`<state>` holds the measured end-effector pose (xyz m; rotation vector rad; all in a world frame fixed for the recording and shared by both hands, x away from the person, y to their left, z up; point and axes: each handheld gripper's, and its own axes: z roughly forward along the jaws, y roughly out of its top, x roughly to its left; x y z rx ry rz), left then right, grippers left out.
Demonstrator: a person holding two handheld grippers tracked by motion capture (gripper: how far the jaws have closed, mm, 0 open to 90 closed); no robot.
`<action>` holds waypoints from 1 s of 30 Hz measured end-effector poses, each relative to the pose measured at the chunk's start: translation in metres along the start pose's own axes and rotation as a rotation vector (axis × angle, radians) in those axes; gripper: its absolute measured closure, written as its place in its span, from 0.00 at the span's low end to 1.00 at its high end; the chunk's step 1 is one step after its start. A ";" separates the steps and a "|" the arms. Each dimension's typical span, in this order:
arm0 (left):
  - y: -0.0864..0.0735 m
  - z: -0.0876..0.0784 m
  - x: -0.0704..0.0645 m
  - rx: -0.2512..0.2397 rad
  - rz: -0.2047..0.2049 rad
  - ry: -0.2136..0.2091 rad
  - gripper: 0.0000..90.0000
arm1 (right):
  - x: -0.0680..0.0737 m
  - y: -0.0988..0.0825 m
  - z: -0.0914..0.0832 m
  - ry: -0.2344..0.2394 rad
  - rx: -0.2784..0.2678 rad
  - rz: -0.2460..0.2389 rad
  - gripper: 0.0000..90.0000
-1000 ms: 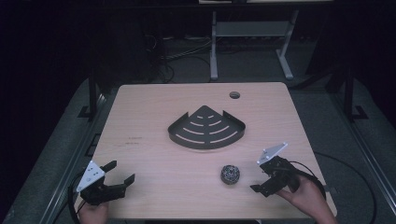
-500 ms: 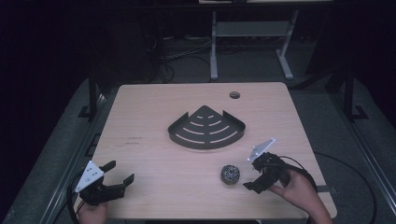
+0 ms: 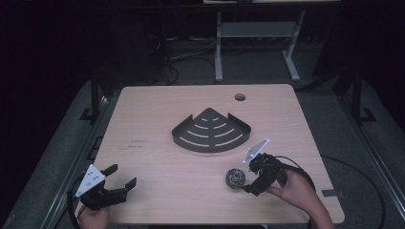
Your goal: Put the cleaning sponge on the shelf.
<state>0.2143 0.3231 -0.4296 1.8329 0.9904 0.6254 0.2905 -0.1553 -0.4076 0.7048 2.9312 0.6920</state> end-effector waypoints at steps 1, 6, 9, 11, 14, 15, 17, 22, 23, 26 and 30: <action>0.000 0.000 0.000 -0.001 -0.001 0.001 0.15 | 0.000 0.001 0.000 0.001 0.000 -0.001 0.18; 0.000 0.000 0.000 -0.001 -0.001 0.001 0.15 | 0.000 0.006 0.004 0.007 0.012 -0.009 0.18; 0.000 0.000 0.000 -0.003 -0.005 0.001 0.15 | -0.001 0.009 0.007 0.015 0.020 -0.015 0.18; 0.000 -0.001 0.000 -0.004 -0.004 -0.001 0.15 | -0.001 0.010 0.008 0.017 0.024 -0.017 0.18; 0.000 -0.001 0.001 -0.004 -0.006 0.001 0.15 | -0.002 0.013 0.010 0.019 0.032 -0.021 0.18; 0.000 -0.001 0.001 -0.005 -0.007 0.000 0.15 | -0.002 0.014 0.010 0.018 0.035 -0.024 0.18; 0.000 -0.001 0.001 -0.006 -0.008 0.002 0.15 | -0.002 0.016 0.012 0.019 0.040 -0.027 0.18; 0.000 -0.002 0.001 -0.006 -0.009 0.002 0.15 | -0.004 0.019 0.016 0.028 0.050 -0.029 0.18; 0.000 -0.002 0.001 -0.008 -0.010 0.002 0.15 | -0.004 0.019 0.016 0.030 0.051 -0.028 0.18; 0.000 -0.002 0.001 -0.007 -0.008 0.002 0.15 | -0.005 0.020 0.018 0.037 0.057 -0.030 0.18; 0.000 -0.002 0.001 -0.007 -0.009 0.002 0.15 | -0.006 0.022 0.022 0.044 0.063 -0.034 0.18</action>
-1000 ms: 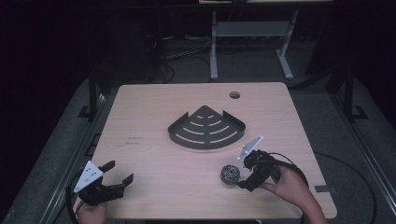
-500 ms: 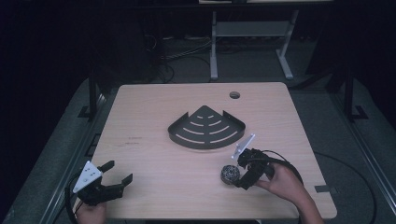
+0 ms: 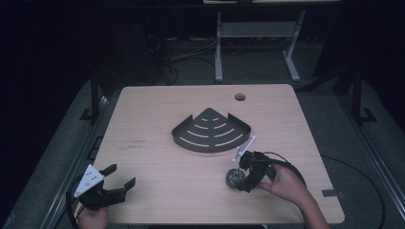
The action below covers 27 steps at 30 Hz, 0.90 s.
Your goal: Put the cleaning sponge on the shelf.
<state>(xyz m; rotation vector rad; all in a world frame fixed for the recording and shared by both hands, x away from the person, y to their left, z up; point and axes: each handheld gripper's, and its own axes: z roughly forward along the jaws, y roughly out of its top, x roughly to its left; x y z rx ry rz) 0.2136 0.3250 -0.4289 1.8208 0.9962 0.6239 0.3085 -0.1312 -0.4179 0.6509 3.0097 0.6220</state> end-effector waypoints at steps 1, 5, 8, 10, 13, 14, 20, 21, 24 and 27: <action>0.000 0.000 0.000 0.000 0.001 0.000 0.15 | 0.000 0.001 0.001 0.003 0.003 0.002 0.18; 0.000 0.000 0.000 -0.001 0.002 0.000 0.15 | 0.000 0.006 0.003 0.006 0.014 -0.010 0.18; 0.000 -0.001 0.000 -0.004 0.002 0.000 0.15 | 0.000 0.009 0.005 0.009 0.020 -0.015 0.18; 0.000 -0.001 0.001 -0.006 0.001 0.002 0.15 | -0.001 0.011 0.005 0.008 0.022 -0.017 0.18; 0.000 -0.001 0.001 -0.007 0.002 0.001 0.15 | -0.001 0.014 0.007 0.011 0.034 -0.021 0.18; 0.000 -0.002 0.001 -0.006 0.002 0.002 0.15 | -0.001 0.014 0.007 0.011 0.035 -0.020 0.18; 0.000 -0.001 0.000 -0.007 0.000 0.000 0.15 | -0.003 0.017 0.010 0.012 0.047 -0.022 0.18; 0.001 -0.001 0.000 -0.008 -0.002 -0.001 0.15 | -0.004 0.017 0.012 0.012 0.055 -0.025 0.18; 0.001 -0.001 0.000 -0.007 -0.001 -0.001 0.15 | -0.004 0.018 0.016 0.011 0.066 -0.030 0.18; 0.001 -0.001 0.000 -0.007 0.000 -0.001 0.15 | -0.005 0.019 0.019 0.012 0.077 -0.030 0.19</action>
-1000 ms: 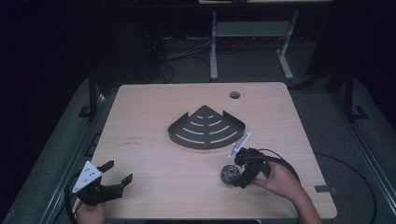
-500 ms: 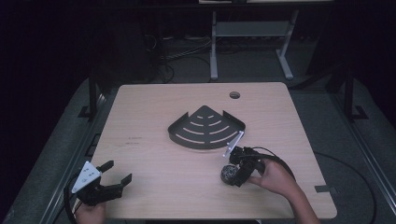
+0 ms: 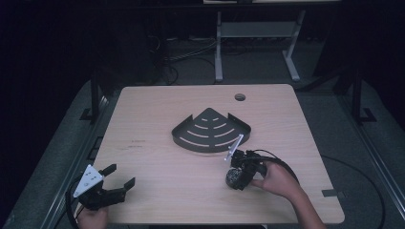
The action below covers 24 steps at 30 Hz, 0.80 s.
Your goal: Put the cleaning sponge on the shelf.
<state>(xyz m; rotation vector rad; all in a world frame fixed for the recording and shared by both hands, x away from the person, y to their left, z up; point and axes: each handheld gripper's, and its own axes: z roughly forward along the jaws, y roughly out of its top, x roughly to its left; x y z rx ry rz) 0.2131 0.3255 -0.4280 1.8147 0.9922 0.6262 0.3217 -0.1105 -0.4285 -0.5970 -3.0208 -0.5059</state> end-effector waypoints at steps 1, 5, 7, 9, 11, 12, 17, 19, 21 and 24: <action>0.000 0.000 0.000 0.000 0.000 0.001 0.15 | 0.000 0.000 0.001 0.000 0.003 0.001 0.20; 0.000 0.000 0.000 0.000 -0.001 -0.001 0.15 | 0.000 0.001 0.004 0.002 0.012 -0.006 0.21; 0.000 0.000 0.000 0.000 -0.002 -0.001 0.15 | 0.000 0.001 0.005 0.000 0.017 -0.010 0.22; 0.000 0.000 0.000 0.000 0.000 0.000 0.15 | 0.000 0.001 0.006 -0.001 0.021 -0.009 0.23; 0.000 0.000 0.000 -0.001 -0.002 -0.001 0.15 | 0.000 0.000 0.007 -0.001 0.024 -0.010 0.23; 0.000 0.000 0.000 -0.001 -0.001 -0.002 0.15 | 0.000 0.000 0.008 -0.001 0.023 -0.012 0.23; 0.000 0.001 0.000 0.001 0.001 -0.001 0.15 | 0.000 0.000 0.009 -0.003 0.029 -0.014 0.25; 0.000 0.001 0.000 0.001 0.001 -0.002 0.15 | 0.000 0.000 0.010 -0.002 0.032 -0.020 0.25; 0.000 0.001 0.000 -0.001 -0.001 -0.002 0.15 | 0.001 0.001 0.011 -0.001 0.036 -0.025 0.26; 0.000 0.000 0.000 -0.001 -0.002 -0.001 0.15 | 0.001 0.002 0.012 -0.001 0.042 -0.028 0.28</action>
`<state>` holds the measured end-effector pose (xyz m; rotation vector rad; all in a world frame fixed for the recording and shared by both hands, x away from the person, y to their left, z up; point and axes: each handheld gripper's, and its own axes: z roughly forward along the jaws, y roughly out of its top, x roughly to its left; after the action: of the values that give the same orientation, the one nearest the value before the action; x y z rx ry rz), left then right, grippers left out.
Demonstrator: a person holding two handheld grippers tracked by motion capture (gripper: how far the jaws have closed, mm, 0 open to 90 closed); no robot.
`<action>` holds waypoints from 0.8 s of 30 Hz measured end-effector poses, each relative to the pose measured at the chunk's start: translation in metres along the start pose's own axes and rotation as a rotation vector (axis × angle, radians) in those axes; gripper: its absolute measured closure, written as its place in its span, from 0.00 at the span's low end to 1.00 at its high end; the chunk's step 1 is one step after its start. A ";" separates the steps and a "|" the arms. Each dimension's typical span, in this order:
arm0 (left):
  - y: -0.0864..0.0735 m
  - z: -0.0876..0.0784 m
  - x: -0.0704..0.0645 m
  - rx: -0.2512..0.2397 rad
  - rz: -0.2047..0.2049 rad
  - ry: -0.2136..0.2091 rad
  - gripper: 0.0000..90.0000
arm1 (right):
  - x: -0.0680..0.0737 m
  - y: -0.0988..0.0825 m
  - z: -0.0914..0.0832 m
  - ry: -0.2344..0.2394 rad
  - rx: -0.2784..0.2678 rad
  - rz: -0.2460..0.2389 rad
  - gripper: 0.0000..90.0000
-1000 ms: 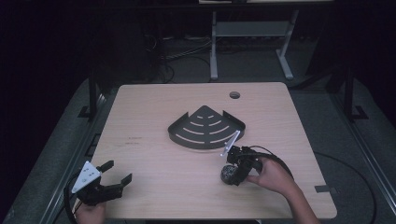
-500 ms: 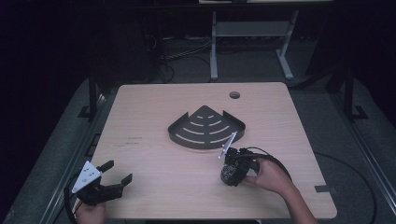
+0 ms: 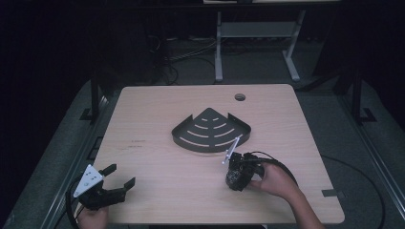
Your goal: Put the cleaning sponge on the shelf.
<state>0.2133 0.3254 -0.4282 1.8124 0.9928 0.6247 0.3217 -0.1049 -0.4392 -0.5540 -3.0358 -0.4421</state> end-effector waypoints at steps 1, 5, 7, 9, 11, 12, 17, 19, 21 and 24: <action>0.000 0.000 0.000 -0.001 0.000 0.000 0.15 | 0.000 0.000 0.000 -0.001 0.000 -0.002 0.28; 0.000 0.000 0.001 0.000 -0.001 -0.003 0.15 | 0.000 0.000 0.000 0.004 0.001 -0.008 0.33; 0.000 0.000 0.001 0.000 0.000 -0.001 0.15 | 0.000 0.000 0.000 0.005 0.001 -0.009 0.34; 0.000 0.000 0.001 -0.001 0.000 -0.001 0.15 | 0.000 0.000 -0.001 0.005 0.001 -0.009 0.35; 0.000 0.000 0.001 0.001 0.001 -0.002 0.15 | 0.000 0.000 0.000 0.006 0.002 -0.010 0.36; 0.000 0.000 0.001 0.001 0.001 0.000 0.15 | 0.000 0.000 0.000 0.005 0.002 -0.011 0.36; 0.000 -0.001 0.001 -0.001 0.000 0.001 0.15 | 0.001 0.000 -0.001 0.001 0.003 -0.019 0.37; 0.000 -0.001 0.001 -0.002 -0.002 0.000 0.15 | 0.000 0.000 -0.001 0.007 0.004 -0.021 0.37; 0.000 -0.001 0.001 -0.002 -0.002 0.002 0.15 | 0.000 0.001 -0.003 0.011 0.000 -0.019 0.37; 0.000 -0.001 0.001 -0.003 -0.002 0.000 0.15 | -0.001 0.001 -0.007 0.012 -0.005 -0.023 0.37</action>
<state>0.2130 0.3269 -0.4277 1.8090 0.9931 0.6244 0.3225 -0.1058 -0.4322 -0.5155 -3.0337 -0.4526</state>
